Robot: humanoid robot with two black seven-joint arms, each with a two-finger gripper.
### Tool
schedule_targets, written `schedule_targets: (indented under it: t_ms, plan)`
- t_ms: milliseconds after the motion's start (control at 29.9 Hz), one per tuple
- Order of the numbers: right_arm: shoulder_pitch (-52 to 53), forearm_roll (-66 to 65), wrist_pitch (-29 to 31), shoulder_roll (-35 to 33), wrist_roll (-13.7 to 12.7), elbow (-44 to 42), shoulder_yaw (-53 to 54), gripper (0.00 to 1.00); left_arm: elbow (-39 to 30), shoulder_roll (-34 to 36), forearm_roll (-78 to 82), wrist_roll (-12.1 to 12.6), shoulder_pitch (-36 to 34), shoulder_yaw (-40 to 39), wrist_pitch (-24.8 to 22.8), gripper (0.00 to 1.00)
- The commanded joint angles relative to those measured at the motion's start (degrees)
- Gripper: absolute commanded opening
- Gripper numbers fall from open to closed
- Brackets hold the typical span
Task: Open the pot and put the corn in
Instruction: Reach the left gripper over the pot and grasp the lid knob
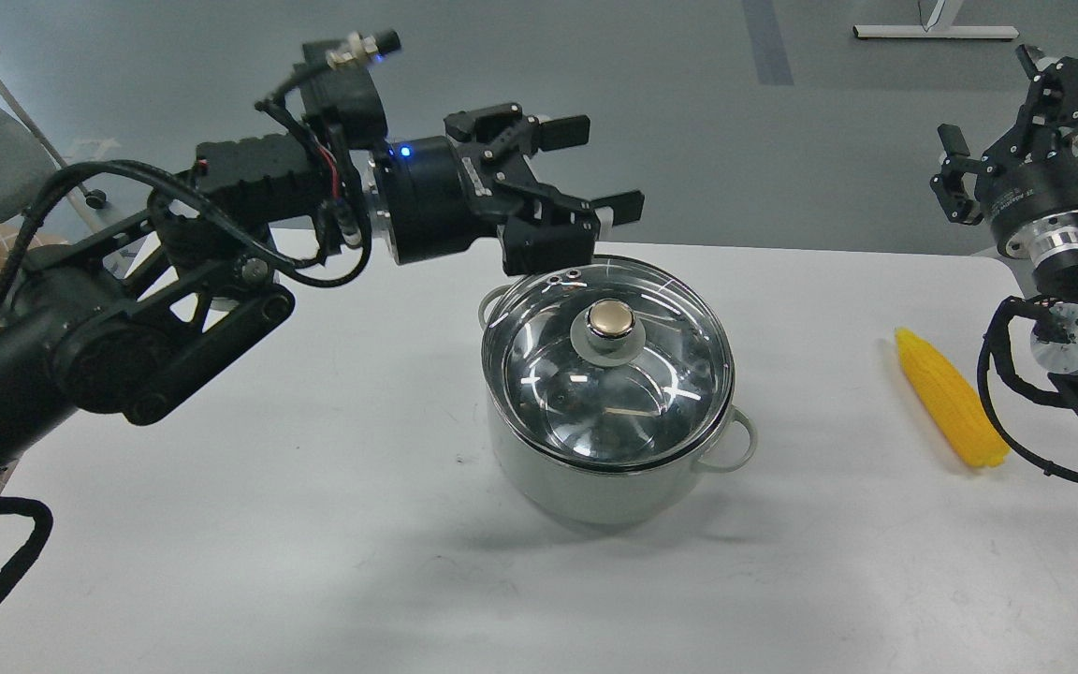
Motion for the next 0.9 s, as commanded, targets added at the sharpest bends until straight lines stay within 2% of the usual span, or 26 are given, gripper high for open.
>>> schedule_targets:
  t_ms: [0,367,868]
  plan:
    - [-0.4,0.0,0.0,-0.1,0.0,0.5,0.1,1.00,1.0,-1.2,4.6,-0.4,-0.5,4.4,1.8,0.98]
    - [-0.7,0.0,0.0,0.3,0.0,0.6,0.1,1.00,11.5,-9.6,4.6,-0.4,-0.6,7.3,2.4,0.97]
    - [-0.8,0.0,0.0,0.1,0.0,0.9,0.3,1.00,13.6,-9.4,4.6,-0.4,1.0,9.4,3.4,0.96]
